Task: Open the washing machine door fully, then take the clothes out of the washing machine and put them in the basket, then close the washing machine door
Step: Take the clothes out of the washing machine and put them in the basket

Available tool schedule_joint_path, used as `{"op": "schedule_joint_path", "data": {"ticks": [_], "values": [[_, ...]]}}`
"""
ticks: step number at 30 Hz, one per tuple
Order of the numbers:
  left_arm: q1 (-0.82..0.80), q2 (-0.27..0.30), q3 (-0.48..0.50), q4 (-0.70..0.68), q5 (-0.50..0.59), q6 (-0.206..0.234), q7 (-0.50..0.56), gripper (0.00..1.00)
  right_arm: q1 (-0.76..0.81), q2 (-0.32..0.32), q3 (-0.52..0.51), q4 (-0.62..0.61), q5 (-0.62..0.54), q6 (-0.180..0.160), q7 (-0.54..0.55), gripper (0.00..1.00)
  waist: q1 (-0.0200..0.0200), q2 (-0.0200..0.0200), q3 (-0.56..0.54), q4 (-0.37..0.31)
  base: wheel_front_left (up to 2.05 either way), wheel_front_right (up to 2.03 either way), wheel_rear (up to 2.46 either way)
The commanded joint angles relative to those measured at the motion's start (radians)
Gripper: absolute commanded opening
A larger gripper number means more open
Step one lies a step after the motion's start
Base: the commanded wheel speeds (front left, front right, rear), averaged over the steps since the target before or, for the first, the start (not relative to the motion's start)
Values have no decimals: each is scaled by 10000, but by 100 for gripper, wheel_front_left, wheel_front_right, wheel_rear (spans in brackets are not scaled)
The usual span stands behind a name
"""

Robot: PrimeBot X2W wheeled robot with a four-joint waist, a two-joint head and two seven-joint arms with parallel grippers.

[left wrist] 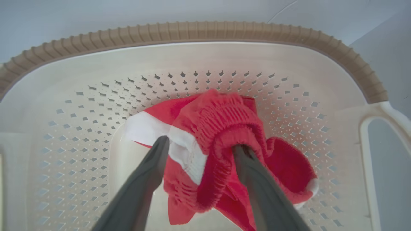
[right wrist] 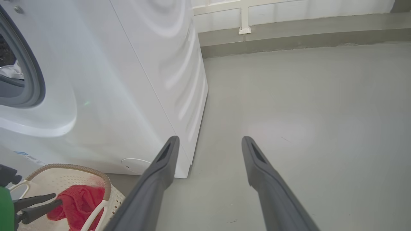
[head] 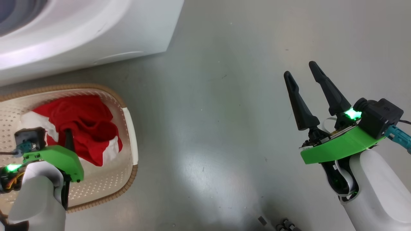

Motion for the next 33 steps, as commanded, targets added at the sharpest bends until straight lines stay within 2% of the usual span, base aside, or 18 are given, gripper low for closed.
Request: {"op": "schedule_joint_path", "data": {"ticks": [1,10,21,33], "values": [[212,318,174,-65,-143,99,-51,100,168,-82,153,-149,48,63,-63,100,0,-1,-139,26,0,0,0],[616,179,305,-311,-429,46,-51,100,359,-111,98,6,77,63,-63,100,0,-1,-721,164,0,0,0],[1295,-82,490,-1398,-724,-201,-51,100,612,-257,-5,120,96,63,-63,100,0,-1,-1468,482,0,0,0],[1842,-513,701,-4214,-781,-513,-51,100,817,-352,-116,125,51,63,-63,100,0,-1,-2031,830,0,0,0]]}}
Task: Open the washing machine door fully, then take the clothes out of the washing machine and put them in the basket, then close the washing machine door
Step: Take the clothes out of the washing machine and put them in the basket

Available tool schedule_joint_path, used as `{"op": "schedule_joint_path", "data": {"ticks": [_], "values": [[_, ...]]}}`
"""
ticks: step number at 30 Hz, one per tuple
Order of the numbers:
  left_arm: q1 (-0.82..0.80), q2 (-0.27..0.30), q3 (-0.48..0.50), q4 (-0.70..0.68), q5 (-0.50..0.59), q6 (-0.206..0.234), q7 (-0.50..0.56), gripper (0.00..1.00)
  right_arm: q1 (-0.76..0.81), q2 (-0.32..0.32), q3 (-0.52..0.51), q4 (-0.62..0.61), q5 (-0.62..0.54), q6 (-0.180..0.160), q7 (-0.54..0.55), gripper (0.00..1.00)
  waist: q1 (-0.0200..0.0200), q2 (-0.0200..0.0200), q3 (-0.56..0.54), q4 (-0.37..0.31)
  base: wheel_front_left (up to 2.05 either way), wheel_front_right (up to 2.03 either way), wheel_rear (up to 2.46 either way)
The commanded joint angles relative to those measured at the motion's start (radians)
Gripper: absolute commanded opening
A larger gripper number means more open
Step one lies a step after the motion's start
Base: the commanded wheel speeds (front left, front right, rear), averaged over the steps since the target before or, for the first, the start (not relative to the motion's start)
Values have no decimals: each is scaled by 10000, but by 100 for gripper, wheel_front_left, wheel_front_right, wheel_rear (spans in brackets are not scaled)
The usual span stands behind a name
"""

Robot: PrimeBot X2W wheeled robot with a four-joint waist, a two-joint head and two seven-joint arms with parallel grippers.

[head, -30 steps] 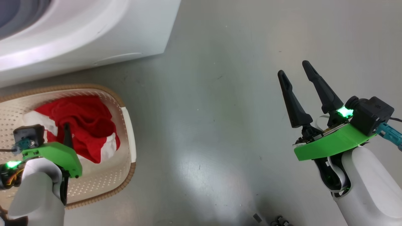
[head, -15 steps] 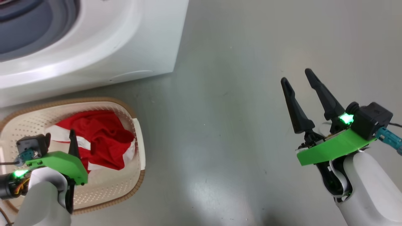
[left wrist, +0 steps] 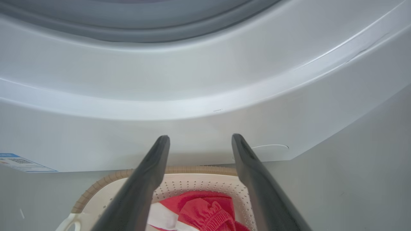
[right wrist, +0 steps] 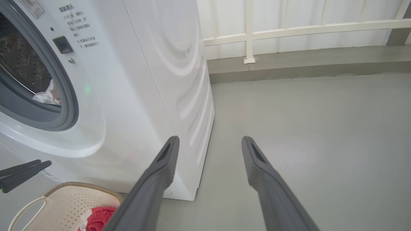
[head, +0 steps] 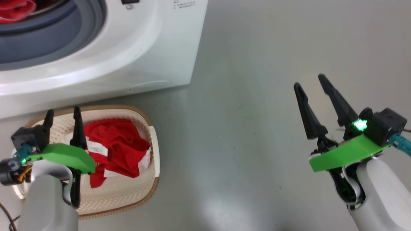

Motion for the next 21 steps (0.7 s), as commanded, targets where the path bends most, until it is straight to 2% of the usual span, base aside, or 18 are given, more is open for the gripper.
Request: {"op": "schedule_joint_path", "data": {"ticks": [1,21], "values": [[488,172,282,-579,-52,-61,-51,100,466,-107,136,-171,50,63,-63,100,0,0,-331,124,0,0,0],[3160,-360,307,-4245,-1,-212,-51,100,1806,-365,-92,27,87,63,-63,100,0,0,-2751,479,0,0,0]]}}
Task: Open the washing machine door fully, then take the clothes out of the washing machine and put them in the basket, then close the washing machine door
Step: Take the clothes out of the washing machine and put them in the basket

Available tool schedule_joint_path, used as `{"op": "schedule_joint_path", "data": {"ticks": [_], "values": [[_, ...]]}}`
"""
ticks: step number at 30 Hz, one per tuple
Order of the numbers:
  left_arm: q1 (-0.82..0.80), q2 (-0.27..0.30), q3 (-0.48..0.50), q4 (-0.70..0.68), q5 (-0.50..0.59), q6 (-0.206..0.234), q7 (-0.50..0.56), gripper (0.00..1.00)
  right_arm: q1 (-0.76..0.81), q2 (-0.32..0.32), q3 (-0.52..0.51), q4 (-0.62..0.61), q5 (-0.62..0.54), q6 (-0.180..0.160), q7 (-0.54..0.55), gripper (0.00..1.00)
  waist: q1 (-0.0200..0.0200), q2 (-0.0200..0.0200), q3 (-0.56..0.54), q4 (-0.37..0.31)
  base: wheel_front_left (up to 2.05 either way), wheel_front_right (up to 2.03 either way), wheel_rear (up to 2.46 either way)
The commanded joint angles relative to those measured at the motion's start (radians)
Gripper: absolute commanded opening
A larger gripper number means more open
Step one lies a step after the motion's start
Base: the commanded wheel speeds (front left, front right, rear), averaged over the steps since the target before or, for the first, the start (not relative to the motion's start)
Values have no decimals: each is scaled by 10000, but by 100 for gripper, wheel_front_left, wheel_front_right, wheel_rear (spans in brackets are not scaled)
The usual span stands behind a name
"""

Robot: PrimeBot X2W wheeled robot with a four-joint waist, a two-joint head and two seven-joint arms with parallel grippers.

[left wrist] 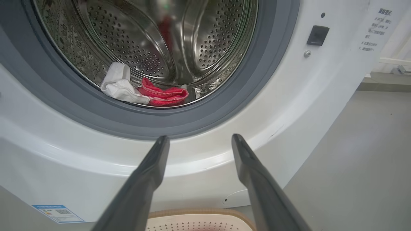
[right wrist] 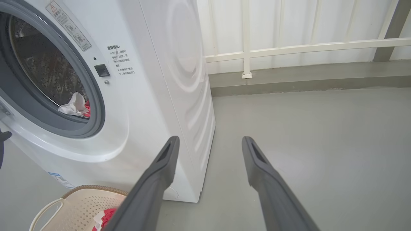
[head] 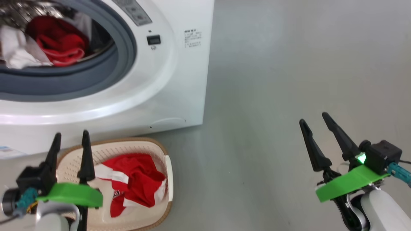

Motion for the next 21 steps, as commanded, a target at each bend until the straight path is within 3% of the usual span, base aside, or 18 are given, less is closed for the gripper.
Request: {"op": "schedule_joint_path", "data": {"ticks": [1,8,21], "values": [[252,150,263,-385,-6,-47,-51,100,220,-194,62,-198,87,63,-63,100,0,-1,-442,127,0,0,0],[1347,112,-15,-1242,-131,-47,-51,100,865,-290,-115,-231,95,63,-63,100,0,-1,-1103,256,0,0,0],[3154,108,-447,-2527,-627,331,-51,100,1855,-349,-465,-214,147,63,-63,100,0,-1,-1936,257,0,0,0]]}}
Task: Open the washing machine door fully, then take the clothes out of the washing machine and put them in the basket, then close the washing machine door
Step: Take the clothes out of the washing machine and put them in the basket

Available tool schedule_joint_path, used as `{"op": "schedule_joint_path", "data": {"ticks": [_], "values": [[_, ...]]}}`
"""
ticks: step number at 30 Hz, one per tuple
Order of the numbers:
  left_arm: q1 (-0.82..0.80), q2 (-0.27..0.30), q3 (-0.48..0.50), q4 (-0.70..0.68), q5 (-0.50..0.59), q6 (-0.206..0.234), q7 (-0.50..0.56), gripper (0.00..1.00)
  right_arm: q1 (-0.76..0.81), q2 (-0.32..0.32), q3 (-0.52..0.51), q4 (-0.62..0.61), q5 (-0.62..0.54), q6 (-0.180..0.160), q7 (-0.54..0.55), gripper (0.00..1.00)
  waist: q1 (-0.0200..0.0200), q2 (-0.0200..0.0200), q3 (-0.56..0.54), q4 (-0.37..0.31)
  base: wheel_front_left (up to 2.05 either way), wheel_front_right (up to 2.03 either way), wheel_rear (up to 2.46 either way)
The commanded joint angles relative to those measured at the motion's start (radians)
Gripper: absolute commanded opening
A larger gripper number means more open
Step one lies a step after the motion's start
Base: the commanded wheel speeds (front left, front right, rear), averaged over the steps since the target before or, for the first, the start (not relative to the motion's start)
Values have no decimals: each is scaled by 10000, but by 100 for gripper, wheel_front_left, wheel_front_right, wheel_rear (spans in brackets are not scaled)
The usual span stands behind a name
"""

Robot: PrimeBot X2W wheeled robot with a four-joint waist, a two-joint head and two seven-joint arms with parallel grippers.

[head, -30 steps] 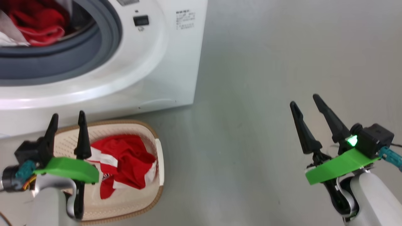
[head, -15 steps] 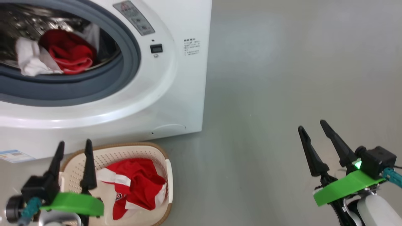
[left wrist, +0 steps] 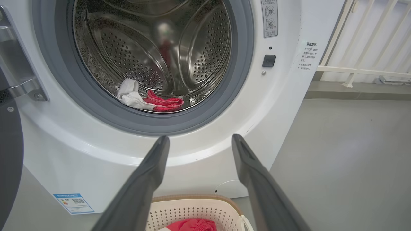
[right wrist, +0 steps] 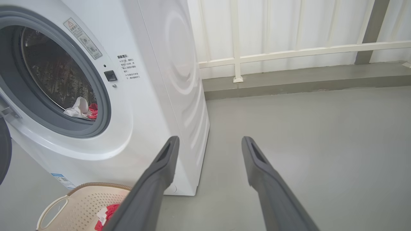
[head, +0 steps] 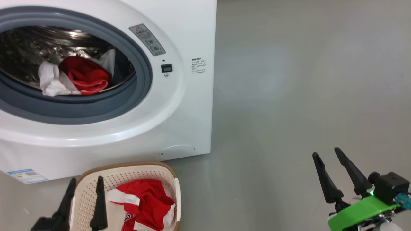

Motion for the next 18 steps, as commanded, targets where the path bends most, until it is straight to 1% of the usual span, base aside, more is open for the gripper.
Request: {"op": "schedule_joint_path", "data": {"ticks": [1,6,10,18], "values": [[97,111,220,-356,-138,96,-51,100,158,-184,92,-200,114,63,-63,100,-1,-1,-195,8,0,0,0],[684,111,186,-726,-403,298,-51,100,535,-186,55,-167,102,63,-63,100,-1,-1,-541,-13,0,0,0],[1119,111,65,-1022,-599,544,-51,100,740,-194,7,-163,109,63,-63,100,-1,-1,-693,1,0,0,0],[1351,111,-45,-1188,-628,653,-51,100,897,-210,-1,-196,77,63,-63,100,-1,-1,-807,97,0,0,0]]}}
